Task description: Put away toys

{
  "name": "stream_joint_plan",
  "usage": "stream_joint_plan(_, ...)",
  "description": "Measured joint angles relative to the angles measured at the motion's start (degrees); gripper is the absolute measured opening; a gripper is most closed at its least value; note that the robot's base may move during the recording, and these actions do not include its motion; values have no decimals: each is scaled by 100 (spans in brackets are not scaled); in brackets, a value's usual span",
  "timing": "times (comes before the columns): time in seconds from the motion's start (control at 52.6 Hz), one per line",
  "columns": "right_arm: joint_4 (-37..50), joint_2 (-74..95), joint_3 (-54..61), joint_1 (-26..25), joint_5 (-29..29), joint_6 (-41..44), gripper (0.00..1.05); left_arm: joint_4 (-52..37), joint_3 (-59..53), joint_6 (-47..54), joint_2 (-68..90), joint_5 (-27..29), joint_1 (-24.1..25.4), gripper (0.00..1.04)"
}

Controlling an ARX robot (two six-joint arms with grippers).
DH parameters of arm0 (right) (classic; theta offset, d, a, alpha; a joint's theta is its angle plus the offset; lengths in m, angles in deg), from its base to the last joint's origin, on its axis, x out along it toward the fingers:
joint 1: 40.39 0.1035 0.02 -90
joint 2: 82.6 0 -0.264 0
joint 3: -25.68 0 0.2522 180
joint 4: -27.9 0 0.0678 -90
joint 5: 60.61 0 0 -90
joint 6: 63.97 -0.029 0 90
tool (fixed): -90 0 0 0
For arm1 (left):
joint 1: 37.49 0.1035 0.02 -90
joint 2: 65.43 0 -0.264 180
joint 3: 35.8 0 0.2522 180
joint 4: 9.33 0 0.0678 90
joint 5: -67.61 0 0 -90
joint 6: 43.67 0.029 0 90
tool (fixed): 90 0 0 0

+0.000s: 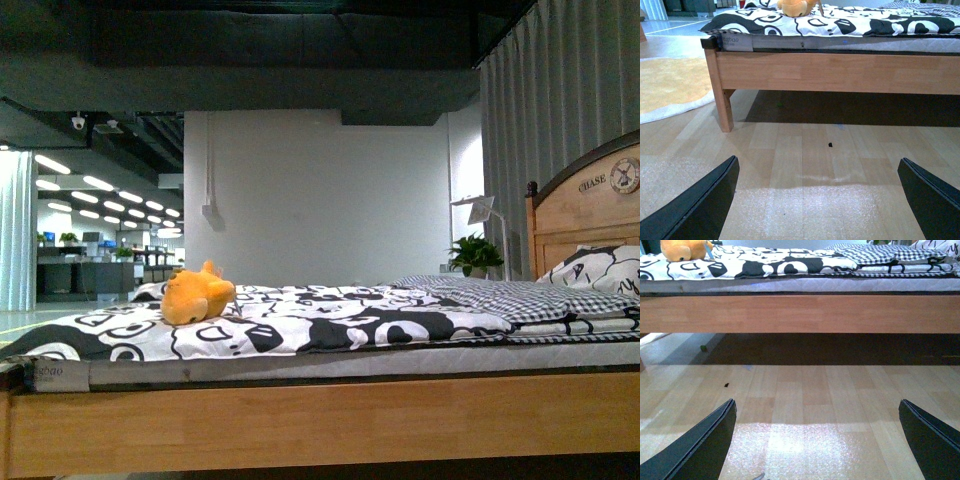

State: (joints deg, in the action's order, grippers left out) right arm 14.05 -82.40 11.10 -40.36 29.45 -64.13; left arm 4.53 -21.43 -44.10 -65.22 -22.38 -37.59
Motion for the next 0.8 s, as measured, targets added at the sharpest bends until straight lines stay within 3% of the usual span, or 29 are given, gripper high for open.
stream_joint_plan(0.798,0,0,0,0,0,0,98,0,0,0,0,0,0,98)
